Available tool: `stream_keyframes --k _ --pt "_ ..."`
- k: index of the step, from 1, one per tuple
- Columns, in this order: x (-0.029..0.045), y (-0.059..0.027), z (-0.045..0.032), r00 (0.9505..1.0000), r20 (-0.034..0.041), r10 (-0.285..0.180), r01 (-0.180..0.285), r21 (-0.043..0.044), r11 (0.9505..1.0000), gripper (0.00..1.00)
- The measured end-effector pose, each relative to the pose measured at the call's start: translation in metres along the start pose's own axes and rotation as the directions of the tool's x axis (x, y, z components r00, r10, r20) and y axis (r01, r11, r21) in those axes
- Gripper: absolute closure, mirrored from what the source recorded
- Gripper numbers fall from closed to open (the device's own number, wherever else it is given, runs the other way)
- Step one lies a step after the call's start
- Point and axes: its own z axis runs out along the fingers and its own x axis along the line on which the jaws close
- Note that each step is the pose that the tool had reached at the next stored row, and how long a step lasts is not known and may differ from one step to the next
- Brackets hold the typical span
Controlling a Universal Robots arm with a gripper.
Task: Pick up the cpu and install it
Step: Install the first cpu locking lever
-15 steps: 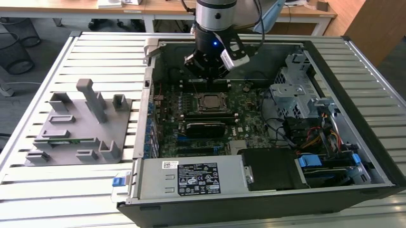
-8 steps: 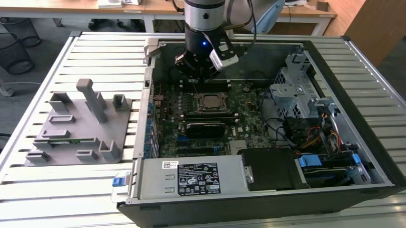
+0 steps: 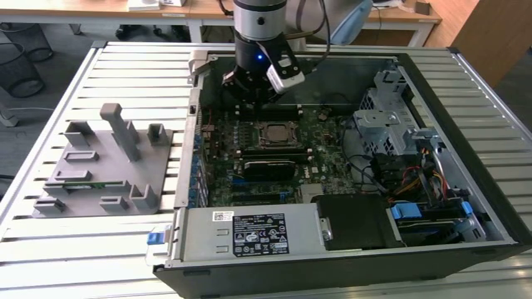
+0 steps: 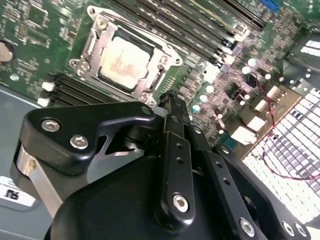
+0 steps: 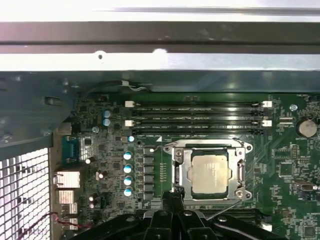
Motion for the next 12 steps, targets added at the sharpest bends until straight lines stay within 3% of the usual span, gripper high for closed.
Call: stream_keyframes --k 5,12 --pt "0.0122 0.0015 0.0002 1.0000 0.0009 0.000 0.000 -0.0001 1.0000 0.89" --pt "0.0196 0.0086 0.0004 1.0000 0.0009 0.000 0.000 0.0000 1.0000 0.89"
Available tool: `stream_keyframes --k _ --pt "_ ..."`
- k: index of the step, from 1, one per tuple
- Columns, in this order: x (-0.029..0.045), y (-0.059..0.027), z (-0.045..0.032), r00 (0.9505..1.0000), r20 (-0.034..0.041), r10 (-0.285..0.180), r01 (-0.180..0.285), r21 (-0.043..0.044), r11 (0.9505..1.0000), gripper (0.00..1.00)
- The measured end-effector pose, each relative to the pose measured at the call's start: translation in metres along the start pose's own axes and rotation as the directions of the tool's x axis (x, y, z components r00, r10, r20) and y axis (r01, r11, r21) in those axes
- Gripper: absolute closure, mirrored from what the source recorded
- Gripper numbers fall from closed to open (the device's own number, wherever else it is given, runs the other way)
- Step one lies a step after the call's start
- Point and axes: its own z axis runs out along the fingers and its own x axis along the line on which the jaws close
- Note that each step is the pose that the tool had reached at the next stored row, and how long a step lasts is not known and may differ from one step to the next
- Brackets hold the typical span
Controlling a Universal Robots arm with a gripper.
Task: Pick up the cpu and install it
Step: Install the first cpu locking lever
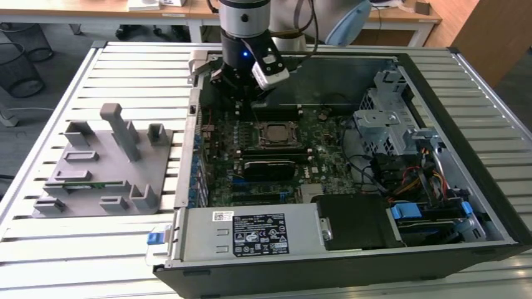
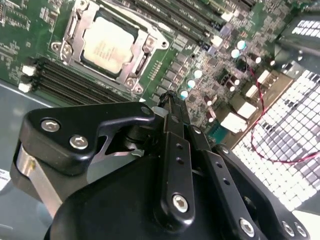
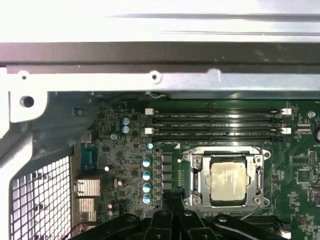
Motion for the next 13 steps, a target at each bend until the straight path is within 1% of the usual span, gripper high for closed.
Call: stream_keyframes --k 4,13 --pt "0.0003 0.0062 0.0003 1.0000 0.0001 0.000 0.000 -0.0001 1.0000 0.89" --pt "0.0032 0.0131 0.0017 1.0000 0.0001 0.000 0.000 -0.0001 1.0000 0.89"
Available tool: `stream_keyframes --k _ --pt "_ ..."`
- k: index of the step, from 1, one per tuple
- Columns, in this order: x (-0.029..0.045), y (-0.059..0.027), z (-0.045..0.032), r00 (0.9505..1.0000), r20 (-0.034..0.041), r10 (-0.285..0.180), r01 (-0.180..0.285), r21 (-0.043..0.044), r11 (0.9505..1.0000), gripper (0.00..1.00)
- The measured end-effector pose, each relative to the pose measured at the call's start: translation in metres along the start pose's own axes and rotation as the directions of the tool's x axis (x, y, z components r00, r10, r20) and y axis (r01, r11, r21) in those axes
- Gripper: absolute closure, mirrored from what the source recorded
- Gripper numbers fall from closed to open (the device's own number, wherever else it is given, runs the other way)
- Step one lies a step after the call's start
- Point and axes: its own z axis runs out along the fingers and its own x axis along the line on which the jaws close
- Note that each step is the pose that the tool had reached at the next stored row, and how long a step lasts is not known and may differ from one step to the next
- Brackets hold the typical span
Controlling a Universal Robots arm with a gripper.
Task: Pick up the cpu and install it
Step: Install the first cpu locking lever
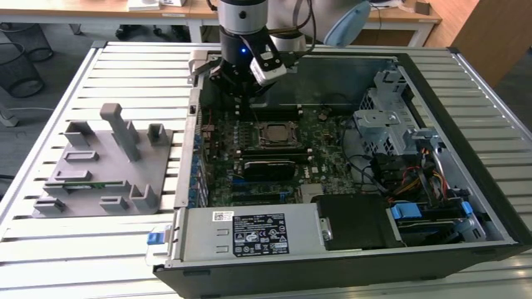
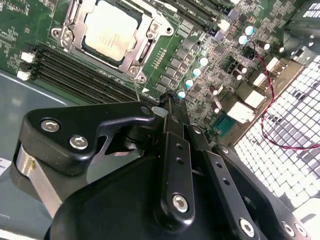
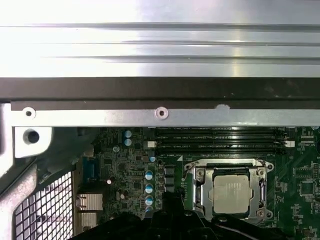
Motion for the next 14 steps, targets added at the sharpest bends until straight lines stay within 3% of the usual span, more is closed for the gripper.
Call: stream_keyframes --k 14 --pt "0.0032 0.0118 0.0022 1.0000 -0.0001 0.000 0.000 0.0001 1.0000 0.89"
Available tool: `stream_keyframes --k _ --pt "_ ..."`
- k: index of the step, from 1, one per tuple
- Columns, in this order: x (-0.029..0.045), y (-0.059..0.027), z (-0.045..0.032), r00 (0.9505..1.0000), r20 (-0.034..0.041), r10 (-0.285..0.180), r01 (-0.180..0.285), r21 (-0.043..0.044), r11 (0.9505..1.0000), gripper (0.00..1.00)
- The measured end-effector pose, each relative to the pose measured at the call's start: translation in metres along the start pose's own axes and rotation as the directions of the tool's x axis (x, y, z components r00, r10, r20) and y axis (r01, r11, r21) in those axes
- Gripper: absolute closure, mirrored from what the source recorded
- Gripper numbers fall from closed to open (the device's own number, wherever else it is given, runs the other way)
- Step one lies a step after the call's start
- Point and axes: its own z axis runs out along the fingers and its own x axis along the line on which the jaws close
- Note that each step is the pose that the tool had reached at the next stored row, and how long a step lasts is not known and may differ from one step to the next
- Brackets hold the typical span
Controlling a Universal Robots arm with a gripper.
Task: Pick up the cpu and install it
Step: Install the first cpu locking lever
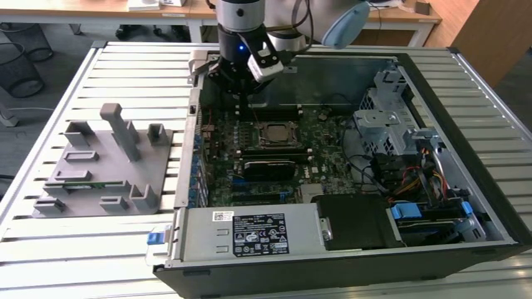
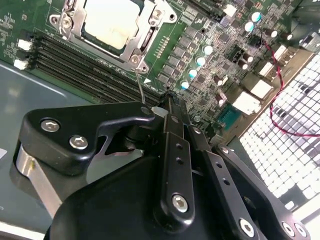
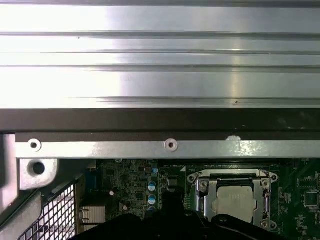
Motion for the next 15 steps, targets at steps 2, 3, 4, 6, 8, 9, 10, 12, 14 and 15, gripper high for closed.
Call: stream_keyframes --k 2,3,4,6,8,9,10,12,14,15 --pt "0.0000 0.0020 0.0001 1.0000 0.0001 0.000 0.000 0.0000 1.0000 0.89" --pt "-0.0001 0.0028 0.0002 1.0000 0.0001 0.000 0.000 -0.0001 1.0000 0.89" --pt "-0.0004 0.0033 0.0002 1.0000 0.0001 0.000 0.000 0.0000 1.0000 0.89" --pt "-0.0019 0.0038 0.0002 1.0000 0.0001 -0.001 0.001 0.0000 1.0000 0.89" --pt "-0.0038 0.0041 0.0003 1.0000 0.0001 -0.001 0.001 0.0000 1.0000 0.89" --pt "-0.0048 0.0042 0.0003 1.0000 0.0001 -0.001 0.001 -0.0001 1.0000 0.89" --pt "-0.0059 0.0044 0.0003 1.0000 0.0001 -0.001 0.001 -0.0001 1.0000 0.89" --pt "-0.0086 0.0047 0.0004 1.0000 0.0001 -0.001 0.001 -0.0001 1.0000 0.89" --pt "-0.0121 0.0048 0.0004 1.0000 -0.0001 -0.001 0.001 -0.0001 1.0000 0.89" --pt "-0.0143 0.0050 0.0004 1.0000 -0.0002 -0.002 0.002 -0.0001 1.0000 0.89"
